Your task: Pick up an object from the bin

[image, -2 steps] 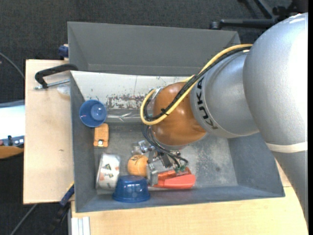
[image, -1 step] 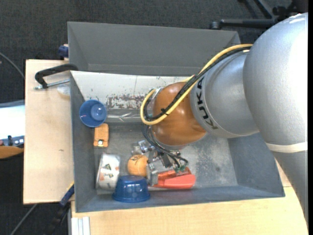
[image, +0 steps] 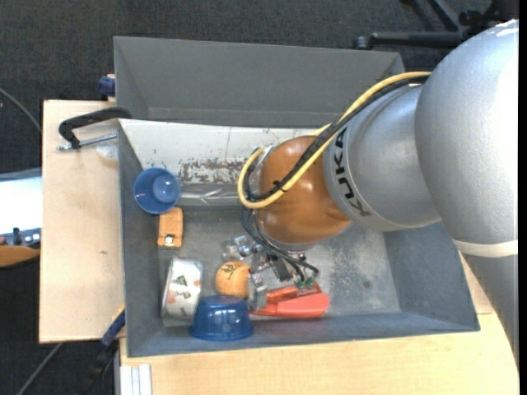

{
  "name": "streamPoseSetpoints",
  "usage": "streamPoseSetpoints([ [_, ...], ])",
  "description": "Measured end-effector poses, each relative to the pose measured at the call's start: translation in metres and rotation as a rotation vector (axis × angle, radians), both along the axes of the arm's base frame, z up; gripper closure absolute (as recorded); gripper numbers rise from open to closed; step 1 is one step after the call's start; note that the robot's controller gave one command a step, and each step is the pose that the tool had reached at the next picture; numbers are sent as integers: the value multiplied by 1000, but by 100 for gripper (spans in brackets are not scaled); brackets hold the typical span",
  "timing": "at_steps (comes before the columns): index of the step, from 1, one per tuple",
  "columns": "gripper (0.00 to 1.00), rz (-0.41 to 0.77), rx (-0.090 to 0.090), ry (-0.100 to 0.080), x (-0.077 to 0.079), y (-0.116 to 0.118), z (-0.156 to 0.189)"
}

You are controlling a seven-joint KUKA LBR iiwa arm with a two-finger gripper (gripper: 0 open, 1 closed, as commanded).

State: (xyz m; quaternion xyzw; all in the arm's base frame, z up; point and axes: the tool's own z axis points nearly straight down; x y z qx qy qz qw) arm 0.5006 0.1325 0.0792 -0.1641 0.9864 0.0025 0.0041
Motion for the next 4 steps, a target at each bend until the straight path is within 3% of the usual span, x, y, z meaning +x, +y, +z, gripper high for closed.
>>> streamPoseSetpoints([
  [1,100,0,1,-4,1,1,26],
  [4,100,0,2,-4,1,1,49],
])
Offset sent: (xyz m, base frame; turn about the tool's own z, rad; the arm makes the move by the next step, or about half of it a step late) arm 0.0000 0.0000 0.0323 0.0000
